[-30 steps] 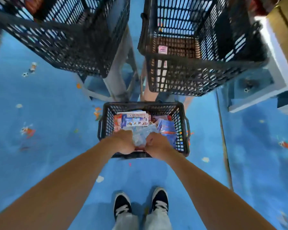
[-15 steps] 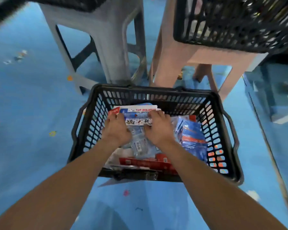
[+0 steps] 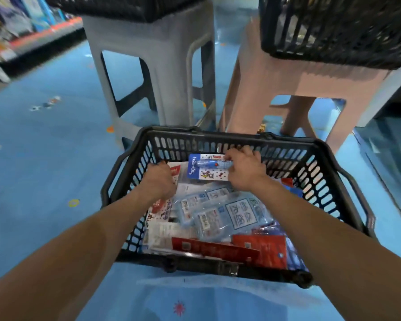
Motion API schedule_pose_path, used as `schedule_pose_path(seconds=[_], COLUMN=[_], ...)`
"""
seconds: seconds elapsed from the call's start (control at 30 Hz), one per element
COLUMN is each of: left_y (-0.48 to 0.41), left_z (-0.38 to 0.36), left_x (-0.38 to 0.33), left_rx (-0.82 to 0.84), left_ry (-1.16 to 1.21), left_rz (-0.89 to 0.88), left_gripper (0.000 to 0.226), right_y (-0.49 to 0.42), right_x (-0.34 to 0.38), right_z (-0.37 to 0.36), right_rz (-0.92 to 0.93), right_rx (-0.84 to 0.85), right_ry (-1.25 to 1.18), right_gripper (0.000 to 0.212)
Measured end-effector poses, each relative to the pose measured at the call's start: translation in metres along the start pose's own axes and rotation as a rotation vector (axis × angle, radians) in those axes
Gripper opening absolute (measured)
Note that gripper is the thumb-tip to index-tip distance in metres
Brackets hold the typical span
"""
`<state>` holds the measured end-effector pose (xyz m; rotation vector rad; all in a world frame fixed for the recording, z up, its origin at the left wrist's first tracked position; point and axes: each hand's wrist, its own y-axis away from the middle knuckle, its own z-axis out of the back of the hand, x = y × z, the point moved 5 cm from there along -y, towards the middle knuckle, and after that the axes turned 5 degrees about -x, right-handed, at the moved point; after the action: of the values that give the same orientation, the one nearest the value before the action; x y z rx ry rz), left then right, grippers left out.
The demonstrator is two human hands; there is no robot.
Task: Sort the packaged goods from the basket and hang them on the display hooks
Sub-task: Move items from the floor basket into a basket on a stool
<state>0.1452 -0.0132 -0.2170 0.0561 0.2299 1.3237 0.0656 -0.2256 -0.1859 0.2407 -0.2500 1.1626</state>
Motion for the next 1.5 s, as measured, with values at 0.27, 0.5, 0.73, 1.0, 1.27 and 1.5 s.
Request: schedule_pose_path(seconds=[0.27,0.5,0.73,1.0,1.27,1.5], left_y=[0.010,0.021,0.023,0.022,0.023,0.028], left_z=[0.027,0.057,0.071,0.074,0.058,0.065], left_x=[0.006,-0.007,-0.004,0.000,-0.007,-0.019], left_rx=[-0.027,-0.188,-0.302,-0.203,0.158,0.197], left_ry=[0.136,0.311,0.443,0.801,1.604,1.747], left_rz=[0.056,-0.018,0.005,0.115,0.305,0.299], left_gripper=[0.036,0.029,0.037,0.070,0.045,0.039], right_y=[0.011,0.030,0.031,0.032,0.030,0.037], right_x=[-0.014,-0.007,-0.013,-0.022,-0.017,0.007], right_z=[0.023,0.051,0.062,0.065,0.066,0.073], right_rz=[0.027,0.019,-0.133,-0.155,-0.210,-0.160], right_rx=[-0.005,0.037,0.076,0.019,-0.057,-0.064], right_ry=[-0.245,-0.535,-0.903,-0.960,-1.231,-1.247], right_gripper=[0.039,0.029,0.030,0.049,0.091,0.050])
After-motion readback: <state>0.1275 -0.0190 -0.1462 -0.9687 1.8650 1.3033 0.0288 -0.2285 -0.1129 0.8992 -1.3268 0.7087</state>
